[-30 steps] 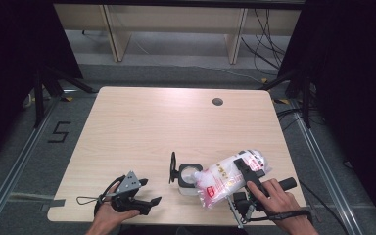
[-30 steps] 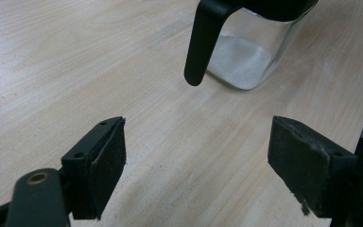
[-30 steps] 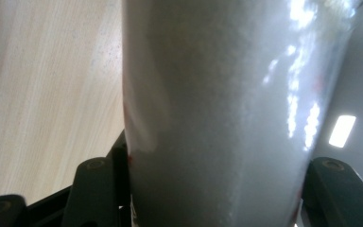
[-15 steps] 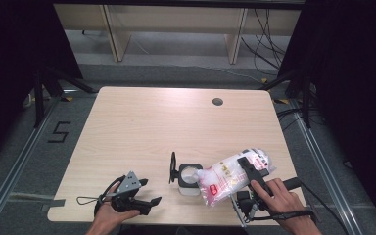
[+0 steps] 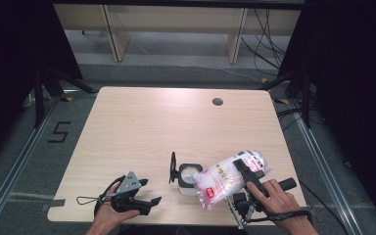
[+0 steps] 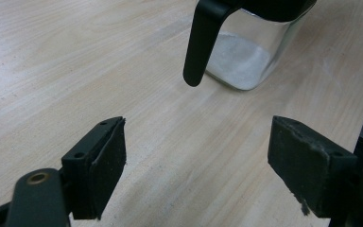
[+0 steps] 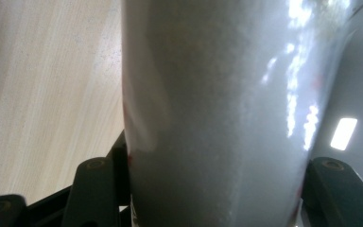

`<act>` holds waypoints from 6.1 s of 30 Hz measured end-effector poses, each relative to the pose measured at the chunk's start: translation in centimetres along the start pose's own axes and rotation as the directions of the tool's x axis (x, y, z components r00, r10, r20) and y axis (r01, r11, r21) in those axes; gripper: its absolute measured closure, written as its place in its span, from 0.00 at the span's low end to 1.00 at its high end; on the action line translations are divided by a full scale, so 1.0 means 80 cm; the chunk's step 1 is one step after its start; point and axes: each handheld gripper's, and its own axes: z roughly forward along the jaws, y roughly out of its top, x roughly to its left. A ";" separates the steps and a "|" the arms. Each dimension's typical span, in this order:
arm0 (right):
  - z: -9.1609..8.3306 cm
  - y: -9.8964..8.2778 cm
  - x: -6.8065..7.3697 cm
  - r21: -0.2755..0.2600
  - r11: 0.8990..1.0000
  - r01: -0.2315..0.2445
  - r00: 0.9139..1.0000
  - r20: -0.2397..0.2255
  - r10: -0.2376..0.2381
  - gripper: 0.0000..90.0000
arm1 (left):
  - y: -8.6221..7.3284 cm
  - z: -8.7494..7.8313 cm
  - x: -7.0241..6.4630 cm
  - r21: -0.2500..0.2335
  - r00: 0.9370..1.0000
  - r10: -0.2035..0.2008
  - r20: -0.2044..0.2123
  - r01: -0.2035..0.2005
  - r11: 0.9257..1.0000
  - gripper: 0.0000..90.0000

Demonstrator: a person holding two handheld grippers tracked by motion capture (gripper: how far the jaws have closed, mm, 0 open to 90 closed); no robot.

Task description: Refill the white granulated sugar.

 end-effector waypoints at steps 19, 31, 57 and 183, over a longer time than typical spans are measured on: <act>0.002 -0.001 0.001 0.007 1.000 0.029 1.000 0.007 -0.029 0.48 | 0.001 -0.001 0.002 0.006 1.000 0.022 -0.005 -0.022 1.000 0.22; 0.004 -0.003 0.004 0.009 1.000 0.006 1.000 0.003 -0.006 0.49 | 0.001 -0.001 0.001 0.010 1.000 0.022 -0.003 -0.022 1.000 0.22; -0.004 -0.008 0.001 0.029 1.000 -0.006 1.000 -0.006 0.006 0.49 | 0.001 -0.001 0.001 0.001 1.000 0.019 -0.001 -0.019 1.000 0.22; -0.006 -0.008 -0.001 -0.004 0.999 0.035 0.999 0.012 -0.035 0.49 | 0.001 -0.001 0.001 0.000 1.000 0.018 -0.003 -0.018 1.000 0.22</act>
